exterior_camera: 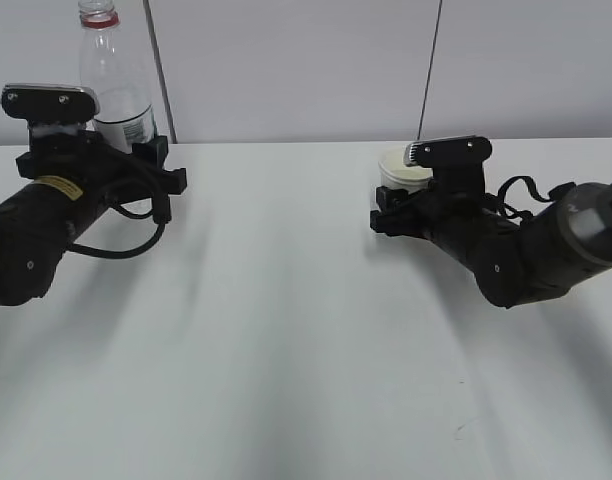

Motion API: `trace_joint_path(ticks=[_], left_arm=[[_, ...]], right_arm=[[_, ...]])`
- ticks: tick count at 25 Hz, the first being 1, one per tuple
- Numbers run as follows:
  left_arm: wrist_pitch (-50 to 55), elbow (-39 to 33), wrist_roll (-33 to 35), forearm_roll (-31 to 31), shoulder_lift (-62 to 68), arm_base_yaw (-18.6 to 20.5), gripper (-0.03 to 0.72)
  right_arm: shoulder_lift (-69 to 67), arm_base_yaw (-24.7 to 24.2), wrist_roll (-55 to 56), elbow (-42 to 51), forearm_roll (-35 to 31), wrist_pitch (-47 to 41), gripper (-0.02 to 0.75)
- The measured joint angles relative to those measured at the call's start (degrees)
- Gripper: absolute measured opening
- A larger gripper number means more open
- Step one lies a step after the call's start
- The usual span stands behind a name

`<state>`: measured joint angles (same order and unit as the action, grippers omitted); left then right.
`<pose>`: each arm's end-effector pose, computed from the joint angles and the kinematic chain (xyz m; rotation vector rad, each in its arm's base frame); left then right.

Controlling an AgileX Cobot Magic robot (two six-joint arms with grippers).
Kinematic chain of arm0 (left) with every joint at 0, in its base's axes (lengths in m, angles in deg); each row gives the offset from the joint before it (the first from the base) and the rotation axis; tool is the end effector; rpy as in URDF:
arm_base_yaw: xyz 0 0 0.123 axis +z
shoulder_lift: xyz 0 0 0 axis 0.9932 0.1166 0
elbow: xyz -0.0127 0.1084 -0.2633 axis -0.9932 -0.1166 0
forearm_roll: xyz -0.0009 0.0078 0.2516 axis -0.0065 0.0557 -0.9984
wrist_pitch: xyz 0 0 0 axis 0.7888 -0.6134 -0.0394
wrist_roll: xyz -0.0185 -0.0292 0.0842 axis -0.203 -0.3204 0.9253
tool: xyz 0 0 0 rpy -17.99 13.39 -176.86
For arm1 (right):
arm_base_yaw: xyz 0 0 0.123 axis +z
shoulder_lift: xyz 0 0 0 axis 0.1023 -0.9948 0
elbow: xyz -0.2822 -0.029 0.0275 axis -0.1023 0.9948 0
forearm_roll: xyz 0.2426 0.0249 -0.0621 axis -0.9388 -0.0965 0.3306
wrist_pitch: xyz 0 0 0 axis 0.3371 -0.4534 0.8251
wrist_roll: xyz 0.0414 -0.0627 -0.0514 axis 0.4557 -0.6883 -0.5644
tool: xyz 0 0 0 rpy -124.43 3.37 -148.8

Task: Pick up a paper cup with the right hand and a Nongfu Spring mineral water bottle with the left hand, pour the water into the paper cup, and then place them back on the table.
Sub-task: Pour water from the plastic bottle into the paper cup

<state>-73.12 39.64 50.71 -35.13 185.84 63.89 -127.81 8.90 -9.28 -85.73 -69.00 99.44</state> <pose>0.3544 -0.1121 0.1588 0.1651 1.6788 -0.1617 0.4090 0.0989 0.0912 -0.1391 1.8973 0.1142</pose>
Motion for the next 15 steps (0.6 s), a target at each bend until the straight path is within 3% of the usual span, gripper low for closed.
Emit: trace_joint_path(ticks=[15], left_arm=[[-5.99, 0.00, -0.02, -1.10, 6.62, 0.00, 0.395]], right_arm=[[-4.26, -1.09, -0.03, 0.00, -0.50, 7.11, 0.518]])
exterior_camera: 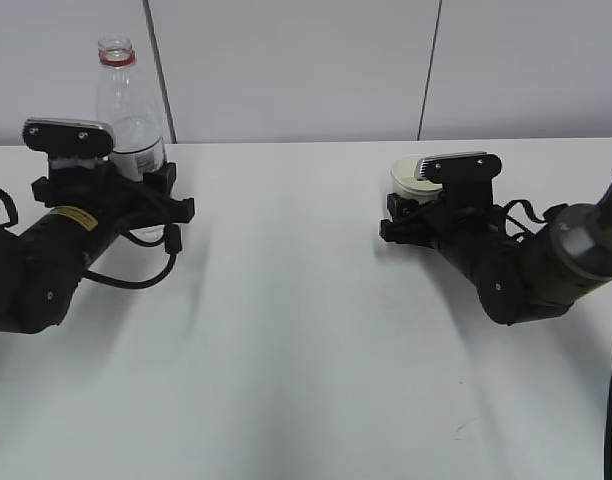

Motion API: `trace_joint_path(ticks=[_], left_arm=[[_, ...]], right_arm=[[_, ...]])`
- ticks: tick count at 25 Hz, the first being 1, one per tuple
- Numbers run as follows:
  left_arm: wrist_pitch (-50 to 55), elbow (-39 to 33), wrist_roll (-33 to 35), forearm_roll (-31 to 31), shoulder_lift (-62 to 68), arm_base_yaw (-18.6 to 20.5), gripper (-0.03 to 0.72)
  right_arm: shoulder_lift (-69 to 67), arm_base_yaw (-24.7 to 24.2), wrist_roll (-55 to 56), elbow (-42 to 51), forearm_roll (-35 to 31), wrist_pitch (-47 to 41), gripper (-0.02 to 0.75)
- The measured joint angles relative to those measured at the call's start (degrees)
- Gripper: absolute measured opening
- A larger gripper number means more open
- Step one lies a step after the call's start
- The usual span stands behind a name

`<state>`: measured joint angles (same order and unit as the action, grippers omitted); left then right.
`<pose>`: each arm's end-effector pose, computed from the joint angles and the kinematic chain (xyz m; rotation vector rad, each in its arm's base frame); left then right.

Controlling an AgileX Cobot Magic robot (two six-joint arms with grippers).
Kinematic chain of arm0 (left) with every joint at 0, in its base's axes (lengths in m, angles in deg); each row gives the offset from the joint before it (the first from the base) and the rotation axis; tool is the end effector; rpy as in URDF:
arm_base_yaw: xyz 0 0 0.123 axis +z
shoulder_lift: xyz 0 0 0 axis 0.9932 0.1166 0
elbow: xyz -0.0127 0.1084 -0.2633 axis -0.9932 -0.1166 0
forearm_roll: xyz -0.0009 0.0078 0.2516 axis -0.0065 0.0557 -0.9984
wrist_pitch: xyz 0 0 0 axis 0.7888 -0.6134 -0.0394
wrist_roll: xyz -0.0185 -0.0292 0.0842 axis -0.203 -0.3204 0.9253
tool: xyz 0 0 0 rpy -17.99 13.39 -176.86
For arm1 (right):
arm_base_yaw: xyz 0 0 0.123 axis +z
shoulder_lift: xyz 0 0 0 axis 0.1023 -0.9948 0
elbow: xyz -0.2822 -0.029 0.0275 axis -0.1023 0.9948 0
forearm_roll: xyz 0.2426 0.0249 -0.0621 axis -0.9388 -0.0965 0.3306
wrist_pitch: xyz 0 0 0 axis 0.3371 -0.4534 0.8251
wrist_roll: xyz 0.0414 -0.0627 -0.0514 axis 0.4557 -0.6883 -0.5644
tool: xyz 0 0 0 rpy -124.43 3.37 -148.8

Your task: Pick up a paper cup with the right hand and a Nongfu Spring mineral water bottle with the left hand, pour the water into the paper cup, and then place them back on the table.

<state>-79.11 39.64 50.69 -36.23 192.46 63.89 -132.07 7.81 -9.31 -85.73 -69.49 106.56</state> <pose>0.3574 -0.1138 0.1251 0.1922 1.6847 -0.1478 0.4113 0.0895 0.0706 -0.1085 1.8488 0.0862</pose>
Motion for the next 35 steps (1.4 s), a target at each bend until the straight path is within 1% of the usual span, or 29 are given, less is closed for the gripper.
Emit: trace_joint_path(ticks=[4, 7, 17, 30, 35], left_arm=[[-3.02, 0.00, 0.00, -0.07, 2.34, 0.00, 0.395], [-3.26, 0.78, 0.00, -0.01, 3.74, 0.00, 0.395], [-3.32, 7.02, 0.00, -0.01, 9.55, 0.05, 0.396], [-4.67, 7.64, -0.14, 1.48, 10.64, 0.05, 0.395], [-4.67, 7.64, -0.14, 1.48, 10.64, 0.05, 0.395]], right_arm=[[-0.02, 0.00, 0.00, 0.00, 0.00, 0.23, 0.517], [-0.02, 0.00, 0.00, 0.00, 0.00, 0.23, 0.517], [-0.02, 0.00, -0.09, 0.00, 0.00, 0.35, 0.517], [-0.11, 0.00, -0.09, 0.00, 0.00, 0.35, 0.518], [-0.11, 0.00, -0.09, 0.00, 0.00, -0.13, 0.567]])
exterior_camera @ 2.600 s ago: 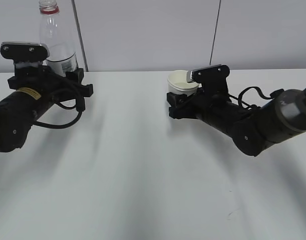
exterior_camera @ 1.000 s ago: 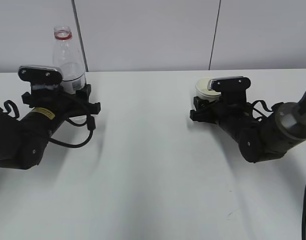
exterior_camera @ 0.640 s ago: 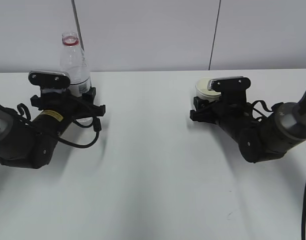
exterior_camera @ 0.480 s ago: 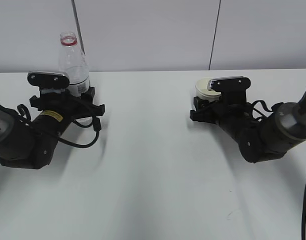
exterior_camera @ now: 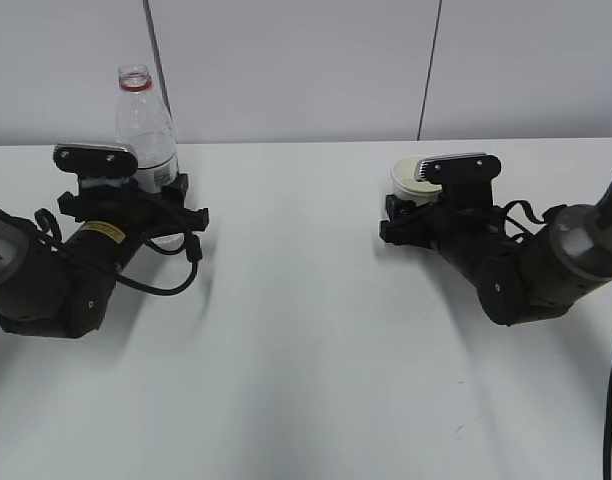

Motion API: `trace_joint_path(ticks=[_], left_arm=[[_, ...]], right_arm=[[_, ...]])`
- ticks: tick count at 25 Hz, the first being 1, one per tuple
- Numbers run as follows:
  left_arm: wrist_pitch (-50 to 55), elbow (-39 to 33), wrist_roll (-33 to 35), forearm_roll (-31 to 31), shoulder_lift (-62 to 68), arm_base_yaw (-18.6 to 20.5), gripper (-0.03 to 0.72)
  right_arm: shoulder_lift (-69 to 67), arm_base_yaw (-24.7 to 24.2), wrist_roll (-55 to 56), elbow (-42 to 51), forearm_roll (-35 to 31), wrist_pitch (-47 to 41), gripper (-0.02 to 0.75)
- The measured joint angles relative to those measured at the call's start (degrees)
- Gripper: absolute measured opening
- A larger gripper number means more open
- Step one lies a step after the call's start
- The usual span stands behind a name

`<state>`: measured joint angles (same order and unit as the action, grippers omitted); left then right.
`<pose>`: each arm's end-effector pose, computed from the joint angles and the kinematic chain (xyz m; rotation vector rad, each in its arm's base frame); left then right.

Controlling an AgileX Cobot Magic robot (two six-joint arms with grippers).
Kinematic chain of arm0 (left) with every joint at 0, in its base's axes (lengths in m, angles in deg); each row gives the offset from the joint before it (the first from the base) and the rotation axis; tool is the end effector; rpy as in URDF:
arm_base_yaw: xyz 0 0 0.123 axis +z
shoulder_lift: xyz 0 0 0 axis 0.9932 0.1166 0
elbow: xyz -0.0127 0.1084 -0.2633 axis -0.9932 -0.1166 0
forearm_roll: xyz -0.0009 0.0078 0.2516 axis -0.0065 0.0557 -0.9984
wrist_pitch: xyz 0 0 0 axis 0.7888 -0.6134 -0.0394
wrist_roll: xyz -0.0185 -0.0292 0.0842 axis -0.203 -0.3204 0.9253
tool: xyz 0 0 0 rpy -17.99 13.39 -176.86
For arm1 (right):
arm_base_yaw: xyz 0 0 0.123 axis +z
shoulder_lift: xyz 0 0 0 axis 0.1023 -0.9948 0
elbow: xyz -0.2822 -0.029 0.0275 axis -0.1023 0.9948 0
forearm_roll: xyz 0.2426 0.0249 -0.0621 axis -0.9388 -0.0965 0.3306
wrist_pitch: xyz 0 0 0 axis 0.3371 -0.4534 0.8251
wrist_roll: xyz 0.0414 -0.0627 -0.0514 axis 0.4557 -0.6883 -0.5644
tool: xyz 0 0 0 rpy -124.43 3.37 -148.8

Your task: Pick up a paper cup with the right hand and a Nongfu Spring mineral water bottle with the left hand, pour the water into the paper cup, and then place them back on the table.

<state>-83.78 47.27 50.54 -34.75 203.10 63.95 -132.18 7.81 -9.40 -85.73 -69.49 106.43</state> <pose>0.3852 -0.1204 0.0874 0.1607 1.6594 -0.1305 0.4111 0.0895 0.0696 -0.1105 1.8529 0.0848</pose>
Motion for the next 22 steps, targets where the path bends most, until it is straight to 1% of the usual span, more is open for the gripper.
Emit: trace_joint_path(ticks=[3, 10, 16, 19, 22], left_arm=[[0.05, 0.01, 0.00, 0.00, 0.00, 0.00, 0.395], [0.15, 0.06, 0.00, 0.00, 0.00, 0.00, 0.395], [0.33, 0.19, 0.00, 0.04, 0.00, 0.00, 0.395], [0.40, 0.25, 0.00, 0.04, 0.00, 0.00, 0.395], [0.52, 0.28, 0.00, 0.04, 0.00, 0.00, 0.395]], right_arm=[[0.00, 0.00, 0.00, 0.00, -0.14, -0.27, 0.580], [0.00, 0.00, 0.00, 0.12, -0.35, -0.25, 0.583], [1.36, 0.00, 0.00, 2.72, -0.35, 0.98, 0.583], [2.15, 0.00, 0.00, 4.03, 0.13, 2.16, 0.584], [2.37, 0.00, 0.00, 4.71, 2.05, 2.66, 0.583]])
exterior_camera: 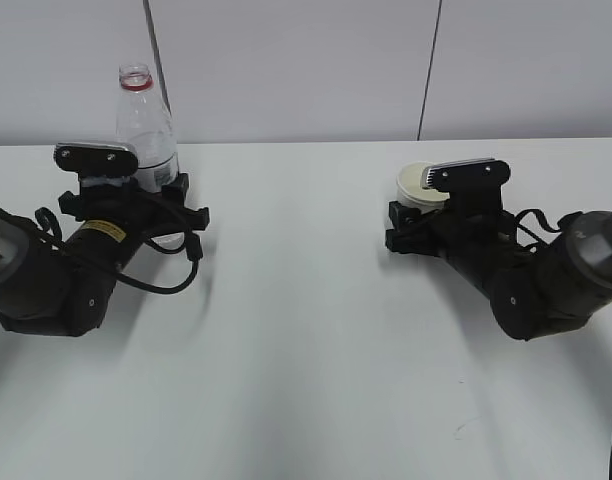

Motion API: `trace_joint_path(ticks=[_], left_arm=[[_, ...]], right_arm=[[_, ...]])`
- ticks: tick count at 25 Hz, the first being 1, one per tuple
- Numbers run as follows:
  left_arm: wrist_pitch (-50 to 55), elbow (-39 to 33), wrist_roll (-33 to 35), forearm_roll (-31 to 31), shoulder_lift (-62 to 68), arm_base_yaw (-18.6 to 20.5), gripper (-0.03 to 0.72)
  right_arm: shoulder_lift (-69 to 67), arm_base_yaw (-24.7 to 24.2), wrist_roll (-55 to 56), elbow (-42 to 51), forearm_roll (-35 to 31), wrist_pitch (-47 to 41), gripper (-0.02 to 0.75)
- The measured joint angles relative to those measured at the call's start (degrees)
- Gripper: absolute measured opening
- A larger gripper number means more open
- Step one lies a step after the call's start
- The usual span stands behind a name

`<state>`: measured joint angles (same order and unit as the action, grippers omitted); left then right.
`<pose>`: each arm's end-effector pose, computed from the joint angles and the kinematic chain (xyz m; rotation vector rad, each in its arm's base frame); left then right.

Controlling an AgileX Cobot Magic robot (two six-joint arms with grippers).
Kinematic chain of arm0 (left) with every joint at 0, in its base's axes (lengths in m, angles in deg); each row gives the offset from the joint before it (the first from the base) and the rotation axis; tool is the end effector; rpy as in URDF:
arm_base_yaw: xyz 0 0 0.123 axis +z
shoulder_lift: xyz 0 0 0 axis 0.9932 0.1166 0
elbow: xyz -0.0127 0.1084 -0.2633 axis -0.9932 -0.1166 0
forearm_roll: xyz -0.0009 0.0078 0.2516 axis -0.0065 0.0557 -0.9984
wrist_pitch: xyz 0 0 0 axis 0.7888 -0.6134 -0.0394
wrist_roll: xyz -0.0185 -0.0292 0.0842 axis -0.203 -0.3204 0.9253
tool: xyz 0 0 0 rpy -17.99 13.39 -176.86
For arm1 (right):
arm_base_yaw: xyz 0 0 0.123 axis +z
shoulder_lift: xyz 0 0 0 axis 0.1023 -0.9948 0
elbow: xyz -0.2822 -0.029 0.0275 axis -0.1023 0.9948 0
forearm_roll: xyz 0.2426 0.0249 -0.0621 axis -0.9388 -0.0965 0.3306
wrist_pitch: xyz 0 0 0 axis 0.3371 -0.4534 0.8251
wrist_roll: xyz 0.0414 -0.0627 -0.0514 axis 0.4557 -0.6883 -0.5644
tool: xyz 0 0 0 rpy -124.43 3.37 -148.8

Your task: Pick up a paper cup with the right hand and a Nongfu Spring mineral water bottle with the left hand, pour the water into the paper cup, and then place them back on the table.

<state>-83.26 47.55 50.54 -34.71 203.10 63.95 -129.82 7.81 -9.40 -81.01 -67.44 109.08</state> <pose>0.3863 -0.1208 0.0875 0.1602 1.6638 -0.1311 0.3943 0.0876 0.0738 -0.1514 1.8433 0.0888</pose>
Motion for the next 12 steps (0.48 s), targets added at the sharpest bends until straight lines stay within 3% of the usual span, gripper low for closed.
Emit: trace_joint_path(ticks=[12], left_arm=[[0.21, 0.08, 0.00, 0.00, 0.00, 0.00, 0.395]], right_arm=[[0.00, 0.00, 1.23, 0.00, 1.16, 2.53, 0.583]])
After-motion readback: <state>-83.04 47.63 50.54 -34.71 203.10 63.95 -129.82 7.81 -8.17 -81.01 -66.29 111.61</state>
